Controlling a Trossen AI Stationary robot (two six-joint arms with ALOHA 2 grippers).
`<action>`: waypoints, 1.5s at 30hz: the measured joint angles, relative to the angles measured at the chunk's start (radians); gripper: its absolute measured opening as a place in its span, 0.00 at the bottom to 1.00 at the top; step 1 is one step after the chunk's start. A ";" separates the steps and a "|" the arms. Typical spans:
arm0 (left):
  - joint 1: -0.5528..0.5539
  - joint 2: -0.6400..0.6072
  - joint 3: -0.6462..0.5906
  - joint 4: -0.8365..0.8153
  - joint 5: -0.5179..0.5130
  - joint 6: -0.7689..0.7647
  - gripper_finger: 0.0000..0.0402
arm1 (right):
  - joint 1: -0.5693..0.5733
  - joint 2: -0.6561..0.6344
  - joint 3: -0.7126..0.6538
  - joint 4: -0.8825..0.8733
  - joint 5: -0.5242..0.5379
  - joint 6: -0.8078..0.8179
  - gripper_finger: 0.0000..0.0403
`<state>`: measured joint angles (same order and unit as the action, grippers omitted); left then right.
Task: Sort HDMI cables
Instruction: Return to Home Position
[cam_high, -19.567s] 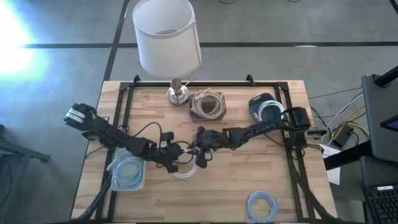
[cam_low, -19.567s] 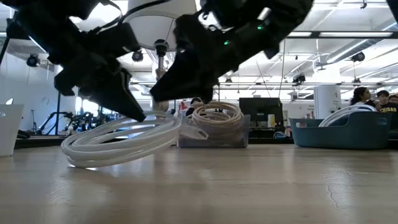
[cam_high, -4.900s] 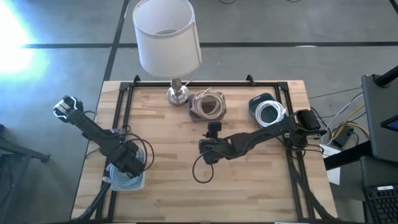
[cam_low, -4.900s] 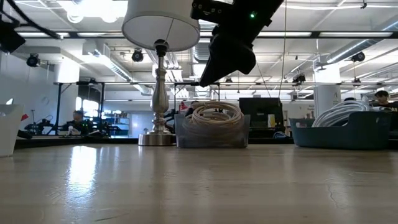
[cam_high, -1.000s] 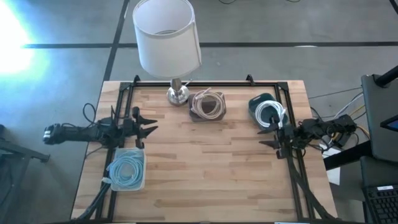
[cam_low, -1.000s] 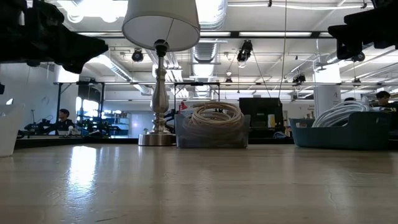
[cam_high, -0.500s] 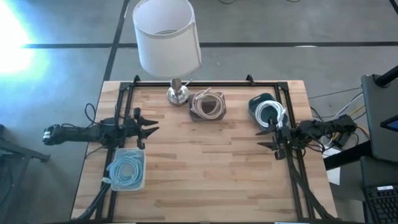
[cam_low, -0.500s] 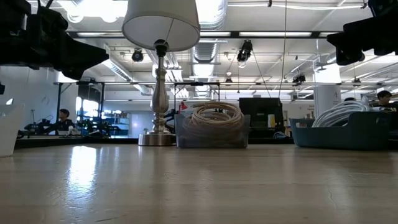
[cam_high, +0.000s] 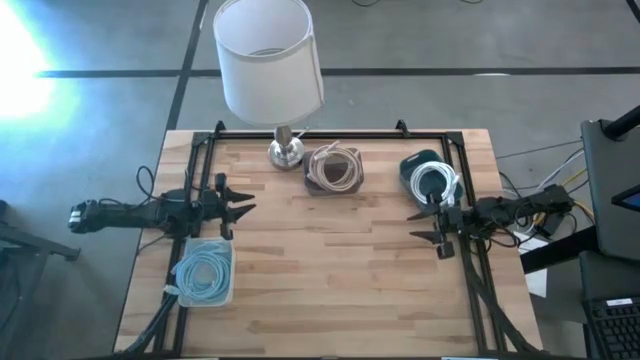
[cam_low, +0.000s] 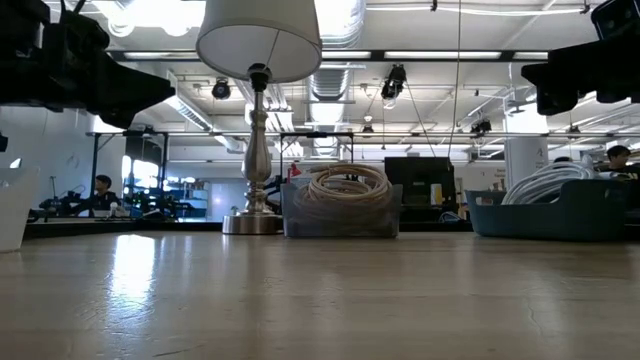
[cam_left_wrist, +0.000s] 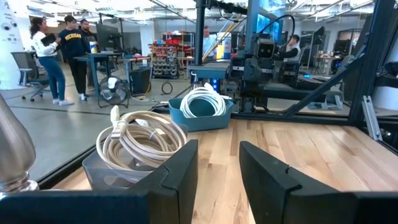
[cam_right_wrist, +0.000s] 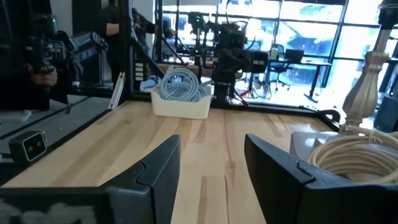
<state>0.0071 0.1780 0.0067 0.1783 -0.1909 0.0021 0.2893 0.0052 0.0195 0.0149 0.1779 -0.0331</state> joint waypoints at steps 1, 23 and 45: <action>0.000 0.000 0.000 0.000 0.000 0.000 0.30 | 0.000 0.003 -0.002 0.002 0.000 -0.001 0.44; 0.000 0.002 -0.001 -0.001 0.000 0.027 0.30 | -0.002 0.003 -0.011 0.030 0.004 -0.089 0.44; 0.000 0.002 -0.001 -0.074 -0.001 -0.002 0.30 | -0.002 0.017 -0.011 0.023 0.007 -0.061 0.44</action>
<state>0.0072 0.1799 0.0059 0.1043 -0.1921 0.0002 0.2878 0.0224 0.0090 0.0380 0.1852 -0.0936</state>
